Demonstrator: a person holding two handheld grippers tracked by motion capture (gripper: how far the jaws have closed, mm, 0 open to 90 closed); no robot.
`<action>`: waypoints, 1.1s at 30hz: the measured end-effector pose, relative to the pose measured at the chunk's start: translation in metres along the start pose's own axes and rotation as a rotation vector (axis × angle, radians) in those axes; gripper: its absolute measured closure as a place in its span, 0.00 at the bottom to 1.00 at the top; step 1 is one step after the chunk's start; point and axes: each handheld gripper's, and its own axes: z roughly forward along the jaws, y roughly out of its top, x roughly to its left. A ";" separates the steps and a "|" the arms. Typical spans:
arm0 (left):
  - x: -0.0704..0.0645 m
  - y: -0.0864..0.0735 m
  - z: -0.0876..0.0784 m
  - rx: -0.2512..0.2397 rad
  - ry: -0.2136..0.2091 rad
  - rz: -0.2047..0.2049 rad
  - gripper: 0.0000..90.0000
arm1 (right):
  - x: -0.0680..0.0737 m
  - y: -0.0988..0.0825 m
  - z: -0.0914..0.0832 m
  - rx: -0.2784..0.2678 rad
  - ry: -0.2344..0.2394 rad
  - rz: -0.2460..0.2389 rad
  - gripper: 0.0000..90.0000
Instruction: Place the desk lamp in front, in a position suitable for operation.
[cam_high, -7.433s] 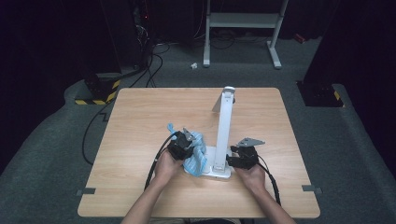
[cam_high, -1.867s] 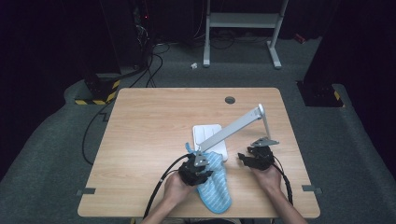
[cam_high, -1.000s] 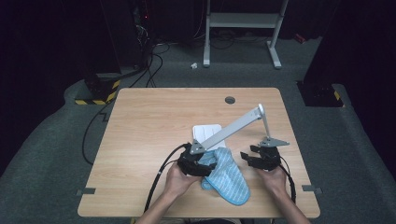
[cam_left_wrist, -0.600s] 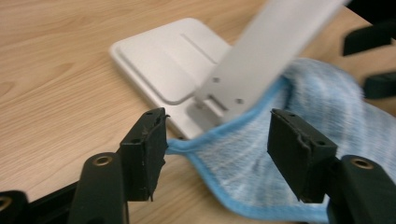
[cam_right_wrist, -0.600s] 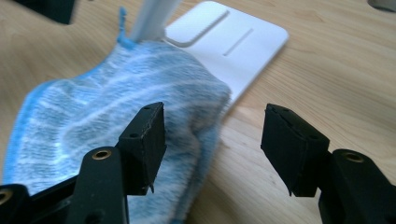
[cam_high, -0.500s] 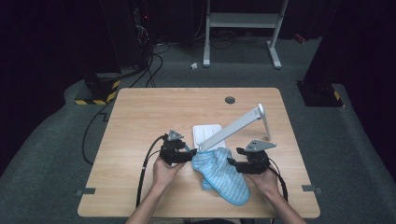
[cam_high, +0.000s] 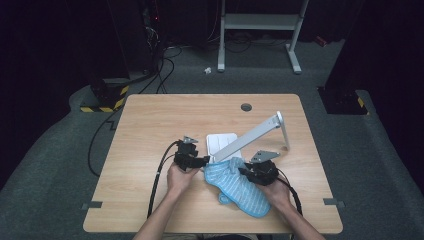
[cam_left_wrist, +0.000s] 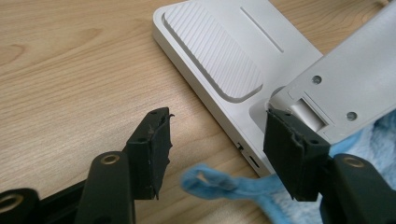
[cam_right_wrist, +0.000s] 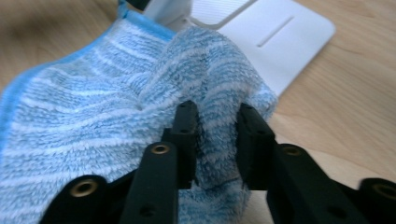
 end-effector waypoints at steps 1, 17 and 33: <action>0.000 0.000 0.001 0.002 0.002 0.000 0.46 | -0.002 0.000 -0.001 -0.004 -0.030 -0.004 0.83; -0.001 -0.002 0.012 0.029 -0.007 0.005 0.46 | -0.020 -0.003 -0.022 -0.063 -0.178 0.135 0.42; 0.003 -0.002 0.014 0.044 -0.124 -0.014 0.61 | -0.009 0.009 0.026 -0.002 -0.071 0.077 0.75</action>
